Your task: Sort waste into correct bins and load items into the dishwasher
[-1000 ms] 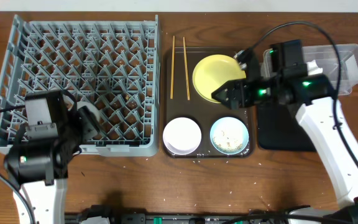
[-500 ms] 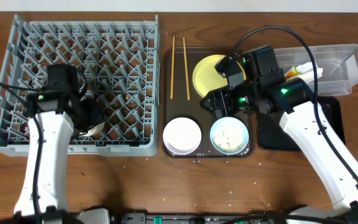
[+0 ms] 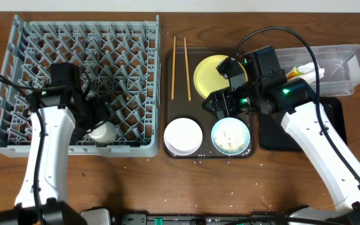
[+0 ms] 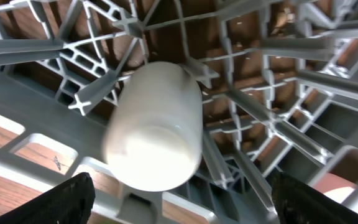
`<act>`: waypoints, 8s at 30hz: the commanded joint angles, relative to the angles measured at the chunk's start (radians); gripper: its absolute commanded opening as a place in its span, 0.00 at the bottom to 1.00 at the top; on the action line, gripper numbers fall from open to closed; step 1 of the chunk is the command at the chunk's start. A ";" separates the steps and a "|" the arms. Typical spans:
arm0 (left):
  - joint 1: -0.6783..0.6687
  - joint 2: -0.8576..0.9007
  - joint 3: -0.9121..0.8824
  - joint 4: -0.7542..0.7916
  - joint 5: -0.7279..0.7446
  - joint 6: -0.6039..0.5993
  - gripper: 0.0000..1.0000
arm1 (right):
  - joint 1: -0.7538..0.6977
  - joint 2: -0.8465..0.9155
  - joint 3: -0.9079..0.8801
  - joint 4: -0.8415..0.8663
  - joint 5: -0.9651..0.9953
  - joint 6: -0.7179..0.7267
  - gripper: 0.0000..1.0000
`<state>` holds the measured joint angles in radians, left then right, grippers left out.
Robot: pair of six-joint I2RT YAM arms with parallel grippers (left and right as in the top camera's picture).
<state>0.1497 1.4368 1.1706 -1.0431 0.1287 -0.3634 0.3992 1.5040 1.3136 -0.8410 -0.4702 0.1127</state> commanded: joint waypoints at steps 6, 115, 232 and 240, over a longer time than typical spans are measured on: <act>-0.016 -0.208 0.041 -0.013 0.205 0.132 0.87 | 0.086 0.005 0.006 -0.035 0.149 0.004 0.62; -0.140 -0.399 0.044 -0.015 0.309 0.225 0.88 | -0.883 0.106 -0.440 0.307 -0.850 0.035 0.01; -0.208 -0.408 0.045 0.070 0.253 0.311 0.86 | -0.008 -0.095 -0.438 0.263 0.351 0.100 0.01; -0.394 -0.215 0.122 0.201 0.190 0.306 0.86 | 0.171 -0.015 -0.435 0.273 0.463 0.126 0.33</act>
<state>-0.1982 1.1687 1.2308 -0.8692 0.3695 -0.0731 0.5594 1.4822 0.8738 -0.5655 -0.0750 0.2367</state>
